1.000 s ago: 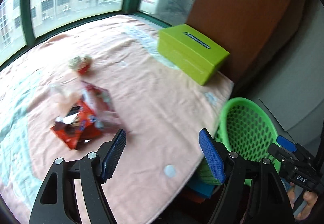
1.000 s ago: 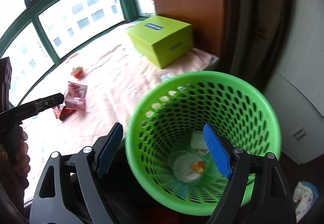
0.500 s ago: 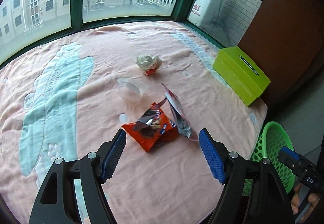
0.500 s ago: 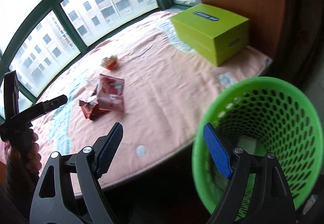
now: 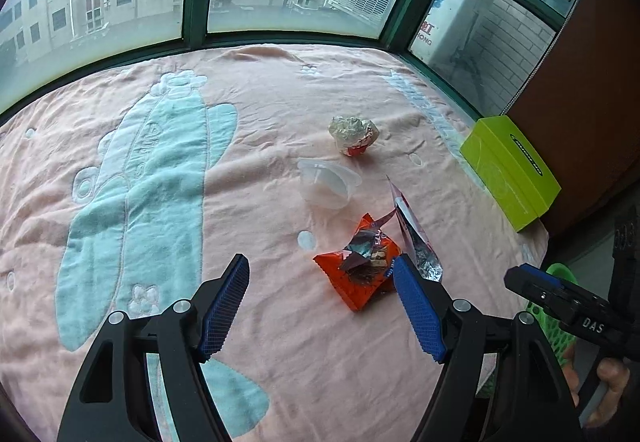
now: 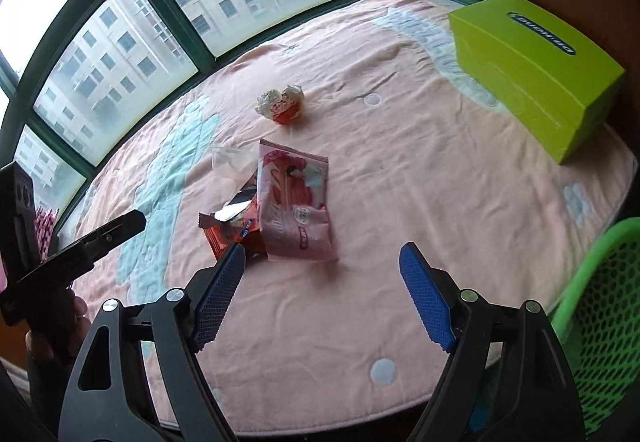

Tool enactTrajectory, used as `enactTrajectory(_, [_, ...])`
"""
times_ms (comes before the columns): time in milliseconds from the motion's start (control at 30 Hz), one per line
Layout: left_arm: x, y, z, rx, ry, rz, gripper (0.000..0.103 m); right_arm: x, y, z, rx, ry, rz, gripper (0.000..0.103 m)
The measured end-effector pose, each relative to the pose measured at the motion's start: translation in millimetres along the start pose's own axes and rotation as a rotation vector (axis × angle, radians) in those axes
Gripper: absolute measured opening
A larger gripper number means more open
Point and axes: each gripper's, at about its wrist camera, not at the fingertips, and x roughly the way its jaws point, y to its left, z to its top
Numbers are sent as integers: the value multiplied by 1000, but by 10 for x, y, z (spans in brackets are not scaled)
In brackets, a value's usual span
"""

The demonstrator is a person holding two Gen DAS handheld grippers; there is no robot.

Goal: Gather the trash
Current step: 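Close the right tool on the pink wet-wipe packet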

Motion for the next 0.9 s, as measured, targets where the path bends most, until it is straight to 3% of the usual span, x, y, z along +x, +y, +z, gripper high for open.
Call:
enactTrajectory(400, [86,324,49,-39,13,20,72,690,56,346,38,88,45,75])
enactTrajectory(667, [179,366,140,-34,21,19,72,1020,41,401,36,148,44,74])
enactTrajectory(900, [334,295,255,-10,36,25,72,1139,33,363,20,159,24,65])
